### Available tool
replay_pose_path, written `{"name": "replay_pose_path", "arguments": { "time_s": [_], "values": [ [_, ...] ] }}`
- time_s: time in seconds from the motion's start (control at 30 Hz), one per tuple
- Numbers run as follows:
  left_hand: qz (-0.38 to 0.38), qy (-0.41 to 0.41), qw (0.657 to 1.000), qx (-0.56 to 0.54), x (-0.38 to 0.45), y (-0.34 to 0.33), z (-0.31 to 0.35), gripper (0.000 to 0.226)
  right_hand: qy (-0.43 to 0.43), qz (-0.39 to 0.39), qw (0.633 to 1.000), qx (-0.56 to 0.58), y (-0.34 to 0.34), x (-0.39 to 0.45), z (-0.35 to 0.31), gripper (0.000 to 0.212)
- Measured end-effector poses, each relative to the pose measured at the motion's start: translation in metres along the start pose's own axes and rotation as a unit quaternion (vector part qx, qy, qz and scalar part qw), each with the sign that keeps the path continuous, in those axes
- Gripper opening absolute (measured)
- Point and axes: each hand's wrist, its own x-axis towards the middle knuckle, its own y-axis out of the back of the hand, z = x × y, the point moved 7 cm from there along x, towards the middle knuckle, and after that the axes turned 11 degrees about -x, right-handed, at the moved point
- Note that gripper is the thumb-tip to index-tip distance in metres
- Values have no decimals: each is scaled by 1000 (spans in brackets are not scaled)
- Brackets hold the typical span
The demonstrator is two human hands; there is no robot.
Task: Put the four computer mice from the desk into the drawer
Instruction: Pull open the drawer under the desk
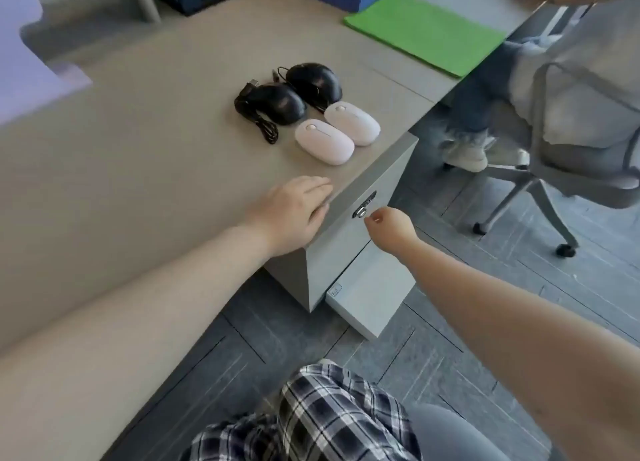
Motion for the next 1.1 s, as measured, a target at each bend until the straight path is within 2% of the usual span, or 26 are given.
{"name": "replay_pose_path", "arguments": {
  "time_s": [0.1, 0.23, 0.47, 0.53, 0.67, 0.9, 0.93, 1.0, 1.07, 1.1],
  "values": [
    [23, 7, 1000, 8, -5, -1, -4, 50, -15, -7, 999, 44, -10, 12, 7, 31],
    [48, 12, 999, 22, -6, -3, -5, 52, -43, -36, 985, 165, -29, 30, 9, 33],
    [45, 44, 996, 56, -8, -6, -4, 51, -55, -45, 949, 306, -42, 37, 9, 35],
    [43, 51, 996, 65, -8, -8, -1, 50, -47, -44, 947, 315, -40, 37, 9, 33],
    [40, 59, 992, 99, -8, -12, 3, 45, -67, -68, 949, 299, -44, 38, 12, 10],
    [22, 72, 985, 154, -6, -14, 8, 49, -113, -100, 965, 215, -34, 35, 34, 16],
    [21, 72, 985, 158, -6, -15, 8, 50, -109, -76, 973, 191, -30, 33, 40, 22],
    [14, 75, 983, 169, -7, -16, 6, 51, -58, 73, 992, 84, -8, 26, 48, 41],
    [2, 81, 980, 181, -7, -17, 5, 53, 86, 237, 968, 7, 17, 7, 28, 47],
    [-4, 85, 980, 182, -7, -18, 5, 54, 171, 258, 950, -26, 20, 2, 13, 42]
  ]
}}
